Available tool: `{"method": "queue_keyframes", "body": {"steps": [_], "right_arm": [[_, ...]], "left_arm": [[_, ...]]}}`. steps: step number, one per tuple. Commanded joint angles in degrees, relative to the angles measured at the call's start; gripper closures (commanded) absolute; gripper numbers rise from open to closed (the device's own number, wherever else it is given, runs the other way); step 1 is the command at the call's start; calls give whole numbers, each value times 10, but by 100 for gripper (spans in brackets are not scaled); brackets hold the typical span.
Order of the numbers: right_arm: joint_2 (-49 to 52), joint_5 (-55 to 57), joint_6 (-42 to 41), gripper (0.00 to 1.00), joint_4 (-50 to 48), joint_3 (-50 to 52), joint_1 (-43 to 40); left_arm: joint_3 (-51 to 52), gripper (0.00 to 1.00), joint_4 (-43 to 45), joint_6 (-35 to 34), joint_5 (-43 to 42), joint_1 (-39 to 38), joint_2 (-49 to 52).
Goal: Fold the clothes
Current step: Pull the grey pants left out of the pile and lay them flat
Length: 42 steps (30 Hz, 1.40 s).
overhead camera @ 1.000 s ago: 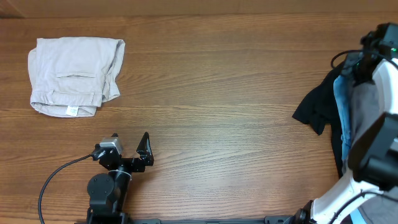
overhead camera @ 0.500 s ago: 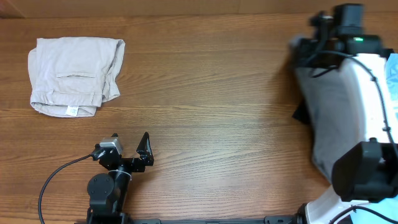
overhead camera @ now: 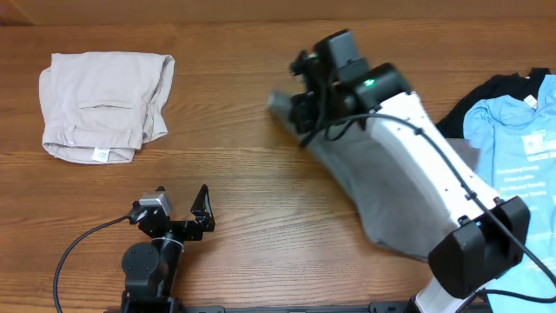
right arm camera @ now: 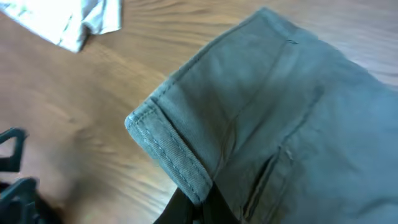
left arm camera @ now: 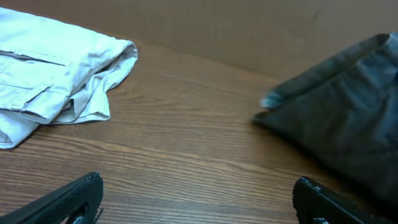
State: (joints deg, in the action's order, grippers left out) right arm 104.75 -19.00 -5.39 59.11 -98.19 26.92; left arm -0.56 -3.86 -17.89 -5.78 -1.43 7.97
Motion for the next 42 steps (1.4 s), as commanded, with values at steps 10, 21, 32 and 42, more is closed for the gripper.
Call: {"method": "queue_keyframes", "body": {"steps": [10, 21, 32, 42], "right_arm": [[66, -2, -98, 95, -31, -4, 113], [91, -4, -157, 82, -67, -4, 159], [61, -30, -133, 36, -33, -35, 110], [35, 58, -92, 22, 193, -35, -41]], "left_arm": [[2, 0, 0, -3, 2, -1, -5], [2, 0, 0, -3, 2, -1, -5], [2, 0, 0, -3, 2, -1, -5], [2, 0, 0, -3, 2, -1, -5]]}}
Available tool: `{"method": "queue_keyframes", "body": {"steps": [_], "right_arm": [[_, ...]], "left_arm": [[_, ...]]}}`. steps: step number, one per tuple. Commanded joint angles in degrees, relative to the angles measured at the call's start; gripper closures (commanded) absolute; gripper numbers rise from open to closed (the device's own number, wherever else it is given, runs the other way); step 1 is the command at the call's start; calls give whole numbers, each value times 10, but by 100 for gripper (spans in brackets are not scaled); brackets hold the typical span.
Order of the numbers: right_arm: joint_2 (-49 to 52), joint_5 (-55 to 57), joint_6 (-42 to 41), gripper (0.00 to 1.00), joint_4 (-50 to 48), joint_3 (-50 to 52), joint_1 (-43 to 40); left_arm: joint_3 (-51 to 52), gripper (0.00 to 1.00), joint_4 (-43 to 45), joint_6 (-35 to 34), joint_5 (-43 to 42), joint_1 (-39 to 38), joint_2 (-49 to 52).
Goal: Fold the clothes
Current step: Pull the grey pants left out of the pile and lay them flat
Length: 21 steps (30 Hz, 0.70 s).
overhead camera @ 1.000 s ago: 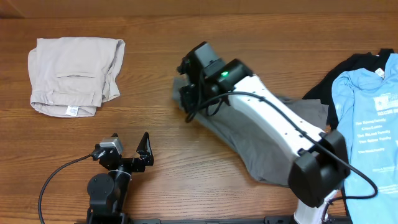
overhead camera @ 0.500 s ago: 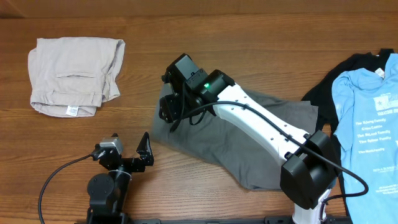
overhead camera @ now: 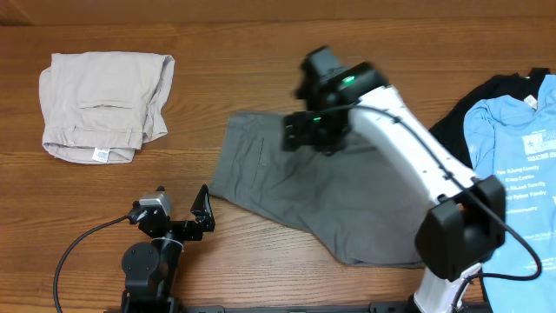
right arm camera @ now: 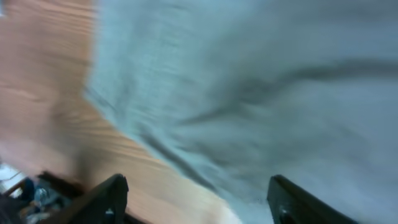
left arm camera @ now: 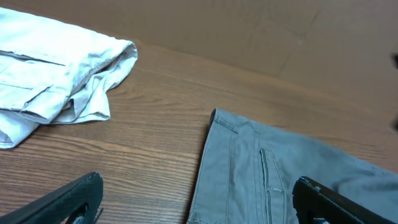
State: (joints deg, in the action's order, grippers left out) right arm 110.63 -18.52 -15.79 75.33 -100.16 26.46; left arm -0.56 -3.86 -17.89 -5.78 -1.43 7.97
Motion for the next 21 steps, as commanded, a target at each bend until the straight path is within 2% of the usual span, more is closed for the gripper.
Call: {"method": "queue_keyframes", "body": {"steps": [1, 4, 6, 9, 12, 15, 17, 21], "right_arm": [[-24, 67, 12, 21, 51, -15, -54], [-23, 92, 12, 15, 93, -14, -100], [-23, 102, 12, 10, 108, -10, -130], [-23, 102, 12, 8, 113, 5, -169], [-23, 106, 12, 6, 104, 35, -205], [-23, 110, 12, 3, 85, 71, -229], [-23, 110, 12, 2, 65, 100, -242], [-23, 110, 12, 2, 26, 152, -268]], "left_arm": [[2, 0, 0, -3, 2, -1, -5], [2, 0, 0, -3, 4, -1, -5], [2, 0, 15, -2, 47, -1, -5], [2, 0, 13, -1, 103, -1, -5], [2, 0, 2, 3, 113, -1, -5], [2, 0, 22, 16, 210, -1, -5], [2, 0, 9, 16, 242, -1, -5], [2, 0, 11, 16, 242, -1, -5]]}}
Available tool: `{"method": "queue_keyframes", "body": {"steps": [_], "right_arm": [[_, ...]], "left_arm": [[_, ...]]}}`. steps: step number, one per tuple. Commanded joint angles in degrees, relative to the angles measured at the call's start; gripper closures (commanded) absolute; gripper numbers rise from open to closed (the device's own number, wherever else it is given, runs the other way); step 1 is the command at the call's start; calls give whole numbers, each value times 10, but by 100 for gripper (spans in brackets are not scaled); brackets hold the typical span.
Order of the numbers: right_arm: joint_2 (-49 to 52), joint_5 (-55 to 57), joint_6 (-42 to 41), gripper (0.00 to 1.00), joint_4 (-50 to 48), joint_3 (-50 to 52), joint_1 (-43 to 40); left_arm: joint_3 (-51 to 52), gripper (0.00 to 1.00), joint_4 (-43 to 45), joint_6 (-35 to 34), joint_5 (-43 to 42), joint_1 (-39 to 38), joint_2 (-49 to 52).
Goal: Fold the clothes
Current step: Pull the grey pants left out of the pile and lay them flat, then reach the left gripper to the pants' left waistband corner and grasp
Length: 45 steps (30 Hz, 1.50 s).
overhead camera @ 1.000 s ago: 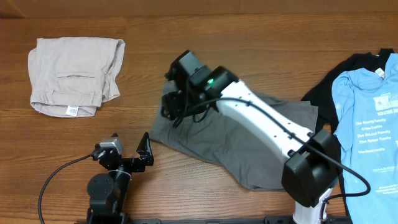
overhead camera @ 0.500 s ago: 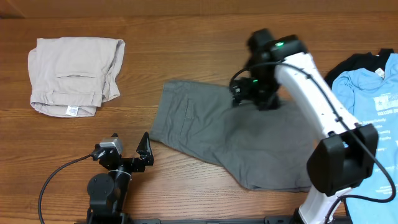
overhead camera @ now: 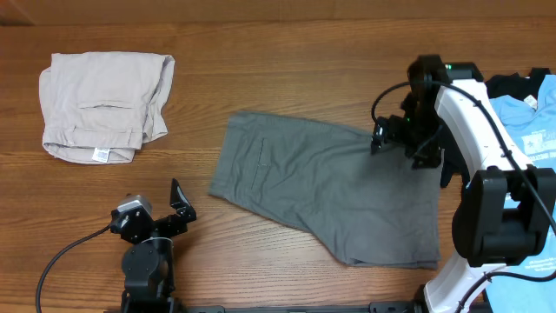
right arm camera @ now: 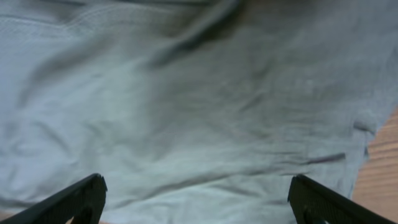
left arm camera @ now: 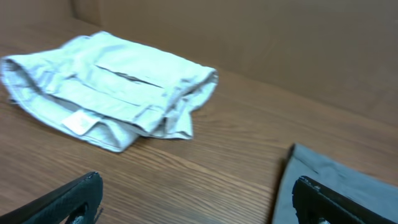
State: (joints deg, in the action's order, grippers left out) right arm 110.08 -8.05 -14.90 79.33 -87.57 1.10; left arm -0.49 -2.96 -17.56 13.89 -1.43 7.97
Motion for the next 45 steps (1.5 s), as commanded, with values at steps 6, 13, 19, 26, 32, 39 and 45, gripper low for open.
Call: {"method": "queue_keyframes", "body": {"steps": [6, 13, 19, 26, 32, 39, 45], "right_arm": [[-17, 5, -2, 59, -107, 99, -44], [-16, 5, -1, 93, -197, 163, -43], [-16, 5, -1, 96, -246, 196, -43], [-16, 5, -1, 96, -251, 200, -43], [-16, 5, -1, 96, -253, 200, -43], [-16, 5, -1, 90, -253, 200, -43], [-16, 5, -1, 90, -253, 200, -43]], "left_arm": [[2, 0, 2, 7, -1, -1, -5], [2, 0, 2, 4, -332, -1, -5], [-4, 0, -1, 3, -460, -1, -5], [-102, 0, -76, -5, -468, -1, 33], [-294, 0, -195, 54, -467, -1, 197], [-584, 0, -458, 143, -396, -19, 486], [-781, 0, -568, 153, -330, -100, 702]]}}
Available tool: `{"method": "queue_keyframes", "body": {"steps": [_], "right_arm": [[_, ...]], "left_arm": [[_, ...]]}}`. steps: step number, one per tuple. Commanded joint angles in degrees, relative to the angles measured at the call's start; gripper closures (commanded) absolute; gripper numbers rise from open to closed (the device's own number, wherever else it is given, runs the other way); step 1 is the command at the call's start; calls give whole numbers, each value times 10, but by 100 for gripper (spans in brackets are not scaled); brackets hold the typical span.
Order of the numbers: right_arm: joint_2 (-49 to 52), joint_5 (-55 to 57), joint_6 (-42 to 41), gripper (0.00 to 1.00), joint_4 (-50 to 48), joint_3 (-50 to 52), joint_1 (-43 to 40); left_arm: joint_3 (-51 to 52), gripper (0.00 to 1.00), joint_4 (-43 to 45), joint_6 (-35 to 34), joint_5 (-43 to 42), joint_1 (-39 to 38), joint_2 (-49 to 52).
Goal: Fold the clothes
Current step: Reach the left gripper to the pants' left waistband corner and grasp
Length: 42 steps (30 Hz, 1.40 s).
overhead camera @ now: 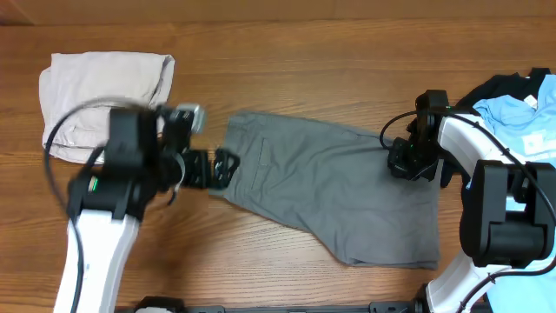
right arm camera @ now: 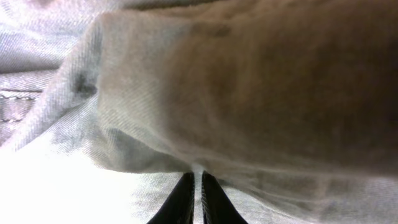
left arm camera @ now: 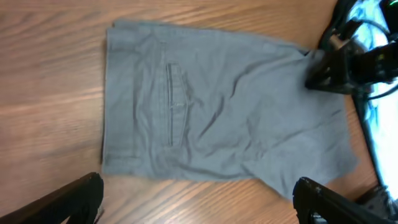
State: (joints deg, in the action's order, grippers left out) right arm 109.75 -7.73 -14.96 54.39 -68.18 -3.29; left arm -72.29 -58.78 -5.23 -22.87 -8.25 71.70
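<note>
Grey shorts [overhead camera: 321, 187] lie spread flat mid-table, waistband to the left, back pocket [left arm camera: 173, 102] up. My left gripper [overhead camera: 224, 167] hovers at the waistband's left edge, open, its fingers [left arm camera: 74, 199] wide apart with only table and the cloth's near edge between them. My right gripper [overhead camera: 401, 162] is at the shorts' upper right edge, shut on a thin fold of the grey cloth [right arm camera: 205, 118], with the gripper [right arm camera: 194, 193] pressed low against it.
Folded beige shorts [overhead camera: 95, 83] lie at the back left, partly behind my left arm. A blue T-shirt [overhead camera: 528, 130] on a black garment [overhead camera: 499, 87] lies at the right edge. Bare wood runs along the front of the table.
My left arm was low at the table's front; it now hangs over the shorts' waistband edge, still open. My right gripper, open over the right part of the shorts, is now shut on their edge.
First my right gripper held the grey shorts up by the waistband over mid-table. Then the shorts lay spread and the gripper was open. It then stood over their right side and now grips that edge, while the left arm has come over the waistband.
</note>
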Motion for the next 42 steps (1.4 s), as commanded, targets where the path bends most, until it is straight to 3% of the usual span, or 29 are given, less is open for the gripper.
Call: {"method": "queue_keyframes", "body": {"steps": [1, 6, 7, 8, 10, 11, 12, 16, 20, 31, 42], "right_arm": [[-13, 2, 0, 90, -3, 6, 0], [-13, 2, 0, 90, -6, 6, 1], [-13, 2, 0, 90, -6, 6, 1], [-13, 2, 0, 90, -6, 6, 1], [-13, 2, 0, 90, -6, 6, 1], [-13, 2, 0, 90, -6, 6, 1], [-13, 2, 0, 90, -6, 6, 1], [-13, 2, 0, 90, -10, 6, 1], [-13, 2, 0, 90, -13, 6, 1], [6, -18, 0, 92, -36, 7, 15], [18, -39, 0, 89, -136, 7, 85]], "left_arm": [[-79, 0, -6, 29, 27, -43, 93], [-97, 1, 45, 32, 9, -71, 191], [-97, 11, 53, 31, 7, -75, 211], [-97, 29, 59, 31, 1, -79, 233], [-97, 76, 69, 26, -1, -88, 274], [-96, 92, 72, 19, -1, -93, 295], [-96, 96, 74, 11, -1, -99, 316], [-96, 96, 96, -3, 5, -122, 394], [-96, 96, 134, -51, 62, -137, 451], [-96, 96, 152, -150, 266, -138, 479], [-84, 96, 153, -181, 274, -130, 492]]}}
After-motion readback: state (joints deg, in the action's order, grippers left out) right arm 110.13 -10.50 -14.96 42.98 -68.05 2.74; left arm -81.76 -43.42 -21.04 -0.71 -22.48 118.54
